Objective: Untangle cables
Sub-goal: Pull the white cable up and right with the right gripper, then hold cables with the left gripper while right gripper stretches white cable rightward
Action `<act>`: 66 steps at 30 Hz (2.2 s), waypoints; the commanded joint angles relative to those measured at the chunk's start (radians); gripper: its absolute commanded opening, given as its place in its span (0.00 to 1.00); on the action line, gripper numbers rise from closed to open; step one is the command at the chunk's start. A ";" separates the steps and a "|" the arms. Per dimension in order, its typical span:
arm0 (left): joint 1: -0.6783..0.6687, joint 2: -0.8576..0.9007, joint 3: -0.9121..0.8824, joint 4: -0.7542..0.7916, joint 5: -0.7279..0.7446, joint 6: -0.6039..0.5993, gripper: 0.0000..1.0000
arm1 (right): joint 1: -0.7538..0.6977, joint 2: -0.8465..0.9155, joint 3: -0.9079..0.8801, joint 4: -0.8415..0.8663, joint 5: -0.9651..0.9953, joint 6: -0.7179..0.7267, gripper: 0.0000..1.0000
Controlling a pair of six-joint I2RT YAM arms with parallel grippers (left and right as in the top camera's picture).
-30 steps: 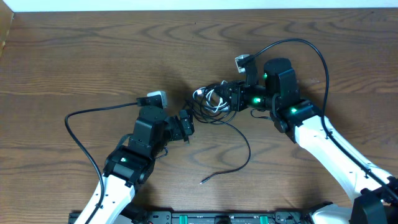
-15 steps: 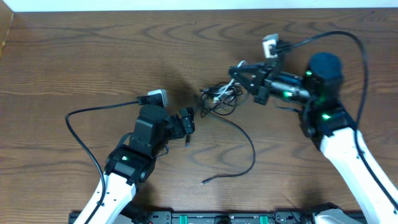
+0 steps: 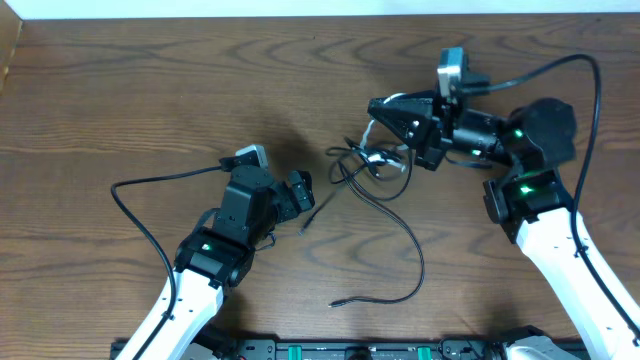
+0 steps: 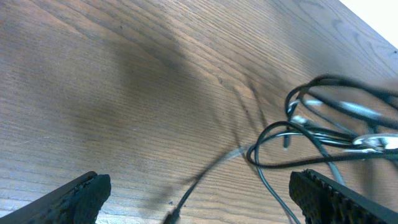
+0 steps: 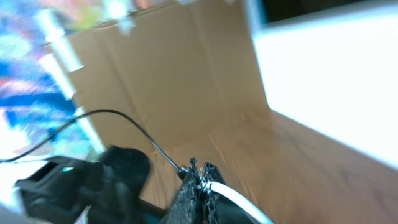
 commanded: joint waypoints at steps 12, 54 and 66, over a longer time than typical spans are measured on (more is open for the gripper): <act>0.006 0.002 0.017 0.002 -0.002 -0.013 0.98 | 0.107 0.072 0.013 -0.660 0.810 0.268 0.01; -0.004 0.512 0.017 0.454 0.268 -0.282 0.79 | -0.071 0.062 0.053 0.695 -0.127 0.425 0.06; 0.089 0.463 0.017 0.351 0.190 -0.091 0.08 | -0.240 0.063 0.058 0.013 0.032 0.055 0.04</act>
